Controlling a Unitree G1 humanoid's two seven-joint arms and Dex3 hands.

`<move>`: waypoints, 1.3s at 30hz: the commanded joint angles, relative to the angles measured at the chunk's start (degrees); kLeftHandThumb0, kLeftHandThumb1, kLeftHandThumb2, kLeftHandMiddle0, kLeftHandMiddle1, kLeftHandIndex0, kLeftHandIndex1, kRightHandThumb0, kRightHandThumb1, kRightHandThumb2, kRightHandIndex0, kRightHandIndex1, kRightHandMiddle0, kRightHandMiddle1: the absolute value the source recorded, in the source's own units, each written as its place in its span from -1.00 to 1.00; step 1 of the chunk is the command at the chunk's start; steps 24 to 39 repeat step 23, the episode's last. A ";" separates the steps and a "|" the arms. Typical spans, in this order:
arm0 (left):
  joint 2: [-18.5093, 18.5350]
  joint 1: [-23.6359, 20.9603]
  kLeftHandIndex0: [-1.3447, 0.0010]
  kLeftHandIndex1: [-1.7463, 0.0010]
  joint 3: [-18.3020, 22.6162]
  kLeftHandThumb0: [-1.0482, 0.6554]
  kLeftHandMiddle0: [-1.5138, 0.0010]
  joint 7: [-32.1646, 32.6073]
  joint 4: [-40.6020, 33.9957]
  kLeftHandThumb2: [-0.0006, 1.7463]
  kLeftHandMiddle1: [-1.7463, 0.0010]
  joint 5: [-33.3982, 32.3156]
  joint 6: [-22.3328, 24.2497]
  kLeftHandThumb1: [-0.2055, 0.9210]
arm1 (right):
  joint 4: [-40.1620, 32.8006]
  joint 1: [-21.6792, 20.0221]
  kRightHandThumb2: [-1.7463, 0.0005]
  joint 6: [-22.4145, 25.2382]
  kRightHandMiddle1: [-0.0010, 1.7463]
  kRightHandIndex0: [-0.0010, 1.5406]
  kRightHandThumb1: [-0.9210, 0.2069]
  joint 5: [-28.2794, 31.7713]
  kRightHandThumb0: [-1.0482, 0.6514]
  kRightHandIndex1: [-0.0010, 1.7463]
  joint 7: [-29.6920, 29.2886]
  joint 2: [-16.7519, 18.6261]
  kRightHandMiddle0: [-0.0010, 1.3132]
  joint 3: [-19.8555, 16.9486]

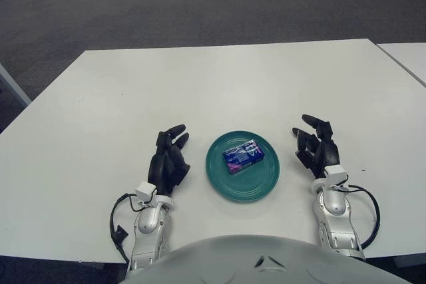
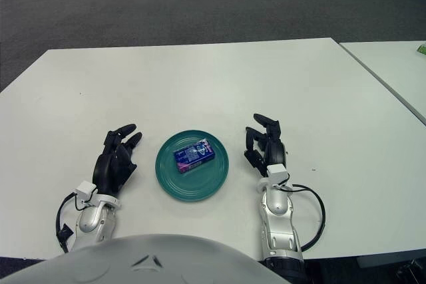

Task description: Put the gum into the plate.

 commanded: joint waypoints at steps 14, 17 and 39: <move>0.02 0.90 1.00 -0.25 -0.12 -0.82 0.70 1.27 0.66 0.12 0.29 0.19 2.55 1.00 | 3.66 2.88 0.21 3.51 0.17 -0.46 -1.00 0.35 -0.54 -0.42 0.53 0.36 -1.00 0.44; 0.09 0.77 1.00 -0.25 -0.19 -0.81 0.70 1.31 0.68 0.12 0.30 0.39 2.58 1.00 | 3.33 2.94 0.20 3.72 0.17 -0.46 -1.00 0.47 -0.54 -0.42 0.66 0.39 -1.00 0.50; 0.24 0.64 1.00 -0.26 -0.23 -0.81 0.69 1.34 0.73 0.13 0.30 0.58 2.71 1.00 | 3.17 3.00 0.20 4.09 0.17 -0.46 -1.00 0.57 -0.56 -0.42 0.58 0.50 -1.00 0.45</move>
